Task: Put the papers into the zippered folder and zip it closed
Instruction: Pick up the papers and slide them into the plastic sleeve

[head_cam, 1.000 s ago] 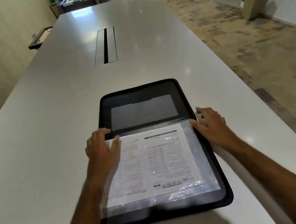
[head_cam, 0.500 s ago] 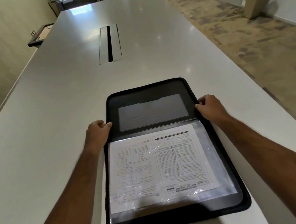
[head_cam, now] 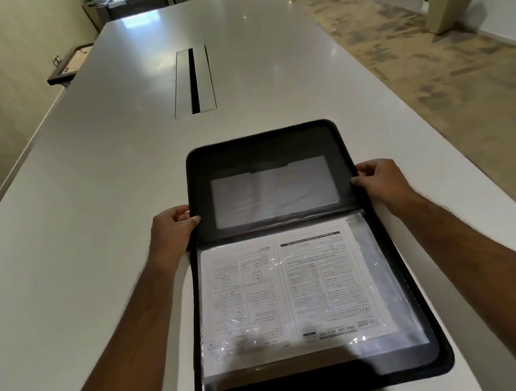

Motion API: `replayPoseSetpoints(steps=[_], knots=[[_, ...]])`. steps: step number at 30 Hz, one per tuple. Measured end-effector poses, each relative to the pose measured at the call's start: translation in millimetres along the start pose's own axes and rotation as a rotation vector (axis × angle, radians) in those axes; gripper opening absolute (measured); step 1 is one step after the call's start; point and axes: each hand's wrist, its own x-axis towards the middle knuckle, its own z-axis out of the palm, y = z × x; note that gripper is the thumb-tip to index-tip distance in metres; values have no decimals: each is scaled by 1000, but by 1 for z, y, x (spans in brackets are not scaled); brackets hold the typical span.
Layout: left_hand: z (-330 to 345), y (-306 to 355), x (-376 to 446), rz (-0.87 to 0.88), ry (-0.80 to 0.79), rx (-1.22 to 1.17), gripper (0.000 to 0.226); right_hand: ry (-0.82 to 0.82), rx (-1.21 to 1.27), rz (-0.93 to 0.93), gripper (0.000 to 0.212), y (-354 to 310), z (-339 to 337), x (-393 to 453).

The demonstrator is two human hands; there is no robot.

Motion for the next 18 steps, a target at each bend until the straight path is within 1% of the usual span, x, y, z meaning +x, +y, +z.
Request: replayPoseSetpoints(steps=[4,6,10,16,18], knots=[[1,12,7,46,50,-21,43,38,73,-37,34,-11,-3,8],[1,18,8,83,89,-10,45,59,103,-47,36,-18,-7,12],[-1,25,1,130,139,-18,41,75,171,-82,25,-26,-14,9],[-8,30,-25,154,186,-75,37,93,209,-124,30,-29,-27,-10],[-12,29,-34,172,199,-71,31,91,211,-125,34,-28,-32,-18]])
